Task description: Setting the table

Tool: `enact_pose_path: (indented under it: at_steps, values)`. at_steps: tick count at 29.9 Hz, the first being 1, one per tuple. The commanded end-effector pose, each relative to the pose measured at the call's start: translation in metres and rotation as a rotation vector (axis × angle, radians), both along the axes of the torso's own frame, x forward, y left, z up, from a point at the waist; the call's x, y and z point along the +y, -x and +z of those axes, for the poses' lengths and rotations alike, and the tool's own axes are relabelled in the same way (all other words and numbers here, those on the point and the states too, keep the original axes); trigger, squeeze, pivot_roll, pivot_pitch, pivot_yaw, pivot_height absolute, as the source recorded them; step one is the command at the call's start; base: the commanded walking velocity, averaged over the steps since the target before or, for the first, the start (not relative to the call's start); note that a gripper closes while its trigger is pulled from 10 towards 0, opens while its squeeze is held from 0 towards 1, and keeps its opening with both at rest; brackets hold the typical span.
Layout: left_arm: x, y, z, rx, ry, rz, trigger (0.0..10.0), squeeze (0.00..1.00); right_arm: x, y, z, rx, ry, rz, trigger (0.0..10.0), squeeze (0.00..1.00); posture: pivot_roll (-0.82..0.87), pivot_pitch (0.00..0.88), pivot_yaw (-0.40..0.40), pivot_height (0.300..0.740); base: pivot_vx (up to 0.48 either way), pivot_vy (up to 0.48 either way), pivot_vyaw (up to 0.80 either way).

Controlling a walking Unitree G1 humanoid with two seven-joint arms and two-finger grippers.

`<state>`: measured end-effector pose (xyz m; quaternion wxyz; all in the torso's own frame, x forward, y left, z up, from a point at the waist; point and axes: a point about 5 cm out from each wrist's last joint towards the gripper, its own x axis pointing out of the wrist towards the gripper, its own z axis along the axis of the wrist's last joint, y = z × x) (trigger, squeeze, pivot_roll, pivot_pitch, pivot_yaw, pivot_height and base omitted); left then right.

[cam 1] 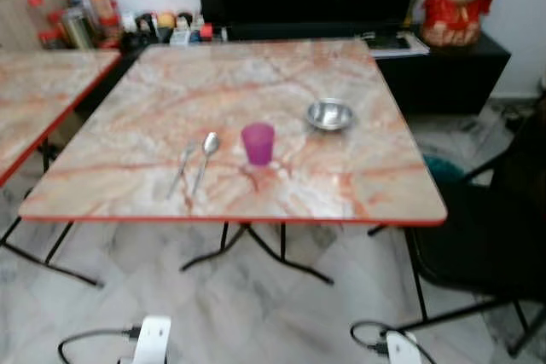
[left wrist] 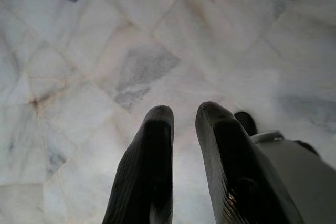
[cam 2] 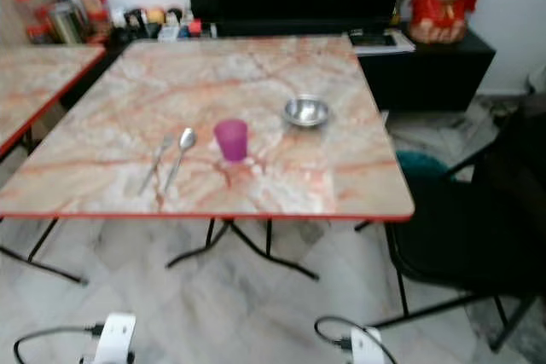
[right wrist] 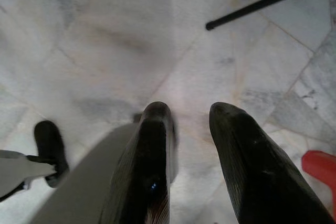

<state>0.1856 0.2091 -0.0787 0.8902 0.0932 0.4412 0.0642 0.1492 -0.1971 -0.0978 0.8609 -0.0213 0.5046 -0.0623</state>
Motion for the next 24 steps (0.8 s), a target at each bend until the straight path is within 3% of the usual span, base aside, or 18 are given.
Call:
enact_pose_path:
  at_steps: [1, 8, 24]
  values:
    - [-0.004, -0.001, 0.0, 0.0, 0.014, -0.003, 10.0, 0.0, -0.006, 0.0, 0.001, -0.002, 0.018, 0.0, 10.0, 0.0, -0.08, 0.0, 0.052, 0.74, 0.0, -0.48, 0.0]
    - [-0.004, -0.002, 0.0, -0.003, 0.016, -0.003, 10.0, 0.0, -0.007, 0.0, 0.001, -0.002, 0.022, 0.005, 10.0, 0.0, -0.08, 0.0, 0.049, 0.74, 0.0, -0.369, 0.0]
    - [-0.01, -0.012, 0.004, -0.04, 0.062, 0.022, 10.0, 0.0, -0.009, 0.001, 0.001, -0.005, 0.027, -0.003, 10.0, 0.0, -0.08, 0.0, 0.044, 0.74, 0.0, 0.0, 0.0]
